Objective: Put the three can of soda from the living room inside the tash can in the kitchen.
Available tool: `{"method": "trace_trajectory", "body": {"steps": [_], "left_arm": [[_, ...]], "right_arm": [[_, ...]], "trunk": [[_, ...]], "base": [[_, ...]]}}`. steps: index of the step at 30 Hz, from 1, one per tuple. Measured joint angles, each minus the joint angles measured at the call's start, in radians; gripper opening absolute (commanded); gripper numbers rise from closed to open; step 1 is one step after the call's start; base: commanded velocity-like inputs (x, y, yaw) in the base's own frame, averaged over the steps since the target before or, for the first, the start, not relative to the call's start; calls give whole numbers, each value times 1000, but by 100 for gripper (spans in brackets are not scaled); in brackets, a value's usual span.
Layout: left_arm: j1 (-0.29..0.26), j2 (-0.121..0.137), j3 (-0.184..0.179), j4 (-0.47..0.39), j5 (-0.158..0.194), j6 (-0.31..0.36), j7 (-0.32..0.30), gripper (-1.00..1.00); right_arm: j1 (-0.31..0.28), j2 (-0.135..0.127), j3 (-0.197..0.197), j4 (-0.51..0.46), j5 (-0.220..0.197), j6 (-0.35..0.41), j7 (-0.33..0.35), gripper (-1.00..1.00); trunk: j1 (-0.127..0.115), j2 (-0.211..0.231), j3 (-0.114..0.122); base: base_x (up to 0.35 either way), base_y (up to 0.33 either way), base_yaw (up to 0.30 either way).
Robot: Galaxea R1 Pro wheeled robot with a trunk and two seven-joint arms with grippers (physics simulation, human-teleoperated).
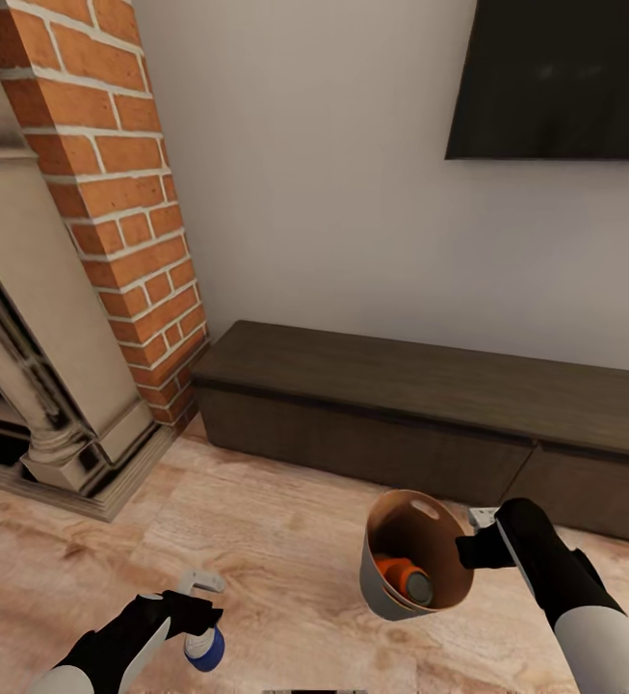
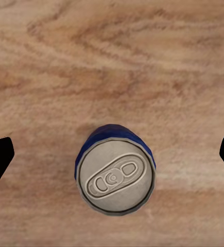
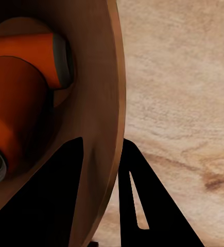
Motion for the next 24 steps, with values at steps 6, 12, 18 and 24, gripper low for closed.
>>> {"method": "trace_trajectory", "body": {"steps": [6,12,18,24], "left_arm": [[0,0,0,0,1,-3,0,100],[-1,0,1,0,1,-4,0,100],[0,0,1,0,0,-4,0,100],[0,0,1,0,0,-4,1,100]], "right_arm": [[-29,2,-2,0,0,0,0,-100],[-50,2,-2,1,7,-1,-1,-100],[-63,4,2,9,-4,2,0,-100],[-65,4,5,13,8,-1,-1,-100]], "trunk": [[0,0,-4],[0,0,-4],[1,-1,-12],[4,-2,-35]], "base": [[0,0,0],[0,0,0],[0,0,0],[0,0,0]]}}
